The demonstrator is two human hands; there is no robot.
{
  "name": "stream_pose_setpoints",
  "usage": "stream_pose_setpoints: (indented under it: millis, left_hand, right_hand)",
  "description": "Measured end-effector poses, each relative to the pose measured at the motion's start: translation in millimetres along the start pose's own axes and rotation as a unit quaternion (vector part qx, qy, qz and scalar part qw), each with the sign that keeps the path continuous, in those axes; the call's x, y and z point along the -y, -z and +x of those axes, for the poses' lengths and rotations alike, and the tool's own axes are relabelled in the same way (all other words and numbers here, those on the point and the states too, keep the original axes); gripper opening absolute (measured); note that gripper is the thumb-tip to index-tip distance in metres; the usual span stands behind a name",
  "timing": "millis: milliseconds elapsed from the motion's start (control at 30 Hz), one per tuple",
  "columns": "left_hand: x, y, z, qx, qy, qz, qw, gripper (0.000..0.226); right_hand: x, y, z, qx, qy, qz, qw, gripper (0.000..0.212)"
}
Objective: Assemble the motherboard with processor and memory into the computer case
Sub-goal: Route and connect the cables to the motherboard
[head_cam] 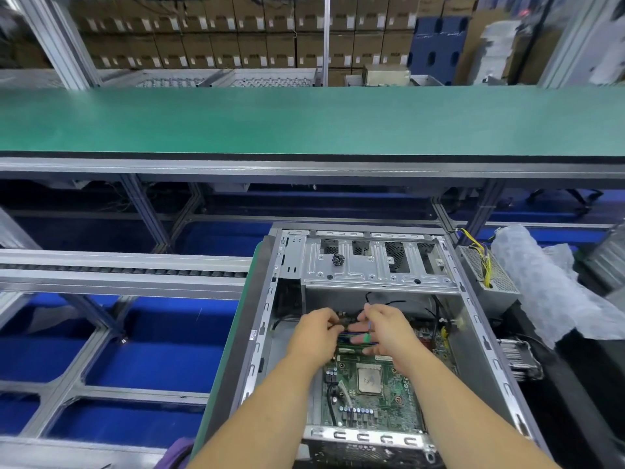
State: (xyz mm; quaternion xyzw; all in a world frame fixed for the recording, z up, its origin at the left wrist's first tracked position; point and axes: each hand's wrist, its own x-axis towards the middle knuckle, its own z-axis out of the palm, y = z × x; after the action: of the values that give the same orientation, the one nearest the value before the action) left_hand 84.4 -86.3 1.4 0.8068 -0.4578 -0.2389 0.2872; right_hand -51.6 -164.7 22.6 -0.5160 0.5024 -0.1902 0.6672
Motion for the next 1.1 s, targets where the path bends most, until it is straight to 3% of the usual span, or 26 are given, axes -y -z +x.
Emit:
stream_pose_setpoints:
  millis: [133, 233, 433, 600, 667, 800, 933, 1033, 1100]
  left_hand:
    - [9, 5, 4, -0.068, 0.041, 0.037, 0.996, 0.025]
    - [9, 9, 5, -0.089, 0.084, 0.071, 0.990, 0.027]
    - [-1, 8, 23, -0.079, 0.124, -0.034, 0.989, 0.013]
    - [1, 0, 34, 0.010, 0.131, -0.100, 0.986, 0.045]
    - [3, -5, 36, 0.042, 0.136, -0.111, 0.984, 0.052]
    - [7, -15, 34, 0.013, 0.146, -0.112, 0.983, 0.059]
    - [17, -18, 31, 0.003, 0.176, -0.067, 0.982, 0.033]
    - [23, -17, 32, 0.005, 0.207, -0.065, 0.976, 0.002]
    - [25, -18, 33, 0.004, 0.212, -0.066, 0.975, 0.007]
  right_hand:
    - [-1, 7, 4, -0.069, 0.050, -0.137, 0.987, 0.035]
    - [-5, 13, 4, -0.035, 0.054, -0.128, 0.990, 0.034]
    - [-5, 8, 3, 0.021, 0.035, -0.011, 0.999, 0.008]
    - [-6, 4, 7, 0.020, 0.087, -0.161, 0.983, 0.013]
    - [-5, 2, 12, 0.003, 0.103, -0.162, 0.982, 0.010]
    - [0, -6, 25, -0.019, 0.105, -0.173, 0.979, 0.026]
    - [2, -13, 49, -0.050, 0.047, -0.170, 0.983, 0.029]
    - [6, -23, 58, -0.014, -0.006, -0.243, 0.970, 0.022]
    - [5, -27, 65, -0.005, -0.007, -0.264, 0.965, 0.021]
